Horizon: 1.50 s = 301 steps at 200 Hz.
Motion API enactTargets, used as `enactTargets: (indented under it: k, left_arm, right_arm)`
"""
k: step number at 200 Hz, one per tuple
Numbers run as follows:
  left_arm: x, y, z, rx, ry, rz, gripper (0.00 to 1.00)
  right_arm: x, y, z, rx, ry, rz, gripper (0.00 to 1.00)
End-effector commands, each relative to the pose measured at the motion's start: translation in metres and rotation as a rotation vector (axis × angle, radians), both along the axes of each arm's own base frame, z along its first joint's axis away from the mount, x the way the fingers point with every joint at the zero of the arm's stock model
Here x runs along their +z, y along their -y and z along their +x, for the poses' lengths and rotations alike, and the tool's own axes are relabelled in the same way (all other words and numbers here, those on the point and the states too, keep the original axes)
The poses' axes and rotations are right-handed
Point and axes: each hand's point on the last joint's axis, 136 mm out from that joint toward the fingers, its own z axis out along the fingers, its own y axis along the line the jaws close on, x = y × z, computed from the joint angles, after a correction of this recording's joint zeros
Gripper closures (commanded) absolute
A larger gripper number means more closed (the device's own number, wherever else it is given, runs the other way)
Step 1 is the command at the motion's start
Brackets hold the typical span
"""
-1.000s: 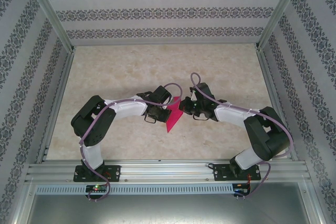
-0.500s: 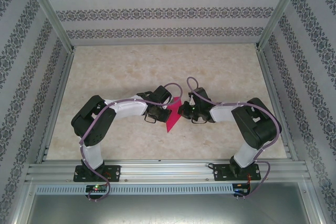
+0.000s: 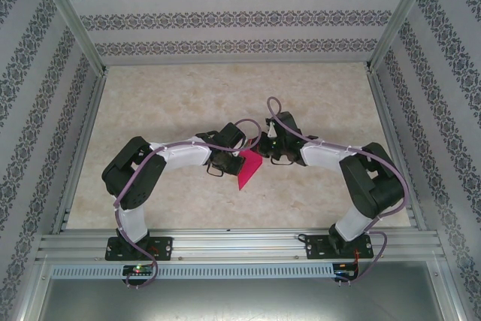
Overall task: Fold a paper plane with a square sheet of paper (pick it up from the middle)
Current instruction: Rotate the paper at the center of the table, then fourth fold the wing at the center of the table.
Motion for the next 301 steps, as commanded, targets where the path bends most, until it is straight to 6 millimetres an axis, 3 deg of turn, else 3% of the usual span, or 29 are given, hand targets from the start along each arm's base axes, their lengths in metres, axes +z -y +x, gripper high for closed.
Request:
enactTargets:
  k: [1, 97, 117, 142, 155, 182, 197, 231, 253, 276, 301]
  left_arm:
    - [-0.02, -0.009, -0.014, -0.03, -0.056, 0.06, 1.0]
    - [-0.017, -0.009, -0.012, -0.028, -0.039, 0.052, 1.0]
    - [-0.009, -0.009, -0.01, -0.019, -0.016, 0.044, 1.0]
    - [0.012, -0.012, -0.004, 0.003, 0.03, 0.043, 0.91]
    - [0.03, -0.013, -0.001, 0.019, 0.061, 0.026, 0.8]
    - [0.064, -0.027, -0.002, 0.091, 0.136, 0.008, 0.68]
    - [0.078, -0.031, -0.011, 0.11, 0.147, -0.043, 0.67]
    - [0.09, -0.009, -0.04, 0.04, 0.062, -0.229, 0.78]
    - [0.096, 0.02, -0.062, -0.047, -0.016, -0.351, 0.81]
    - [0.081, 0.031, -0.075, -0.072, -0.023, -0.304, 0.82]
    - [0.052, 0.031, -0.055, -0.008, -0.001, -0.214, 0.88]
  right_arm:
    - [-0.021, 0.003, -0.004, 0.025, -0.062, -0.031, 1.0]
    - [-0.048, 0.004, -0.008, 0.015, -0.146, -0.051, 1.0]
    - [-0.058, 0.013, -0.012, 0.006, -0.179, -0.124, 1.0]
    - [-0.066, 0.015, -0.023, -0.046, -0.212, -0.11, 1.0]
    - [-0.067, 0.013, -0.029, -0.086, -0.222, -0.099, 1.0]
    - [-0.058, 0.013, -0.034, -0.163, -0.208, -0.13, 1.0]
    - [-0.05, 0.01, -0.036, -0.197, -0.189, -0.123, 1.0]
    - [-0.018, 0.013, -0.029, -0.235, -0.118, -0.103, 0.97]
    - [0.004, 0.016, -0.022, -0.213, -0.058, -0.083, 0.95]
    - [0.018, 0.029, -0.023, -0.193, -0.045, -0.111, 0.91]
    - [0.02, 0.034, -0.04, -0.155, -0.049, -0.114, 0.91]
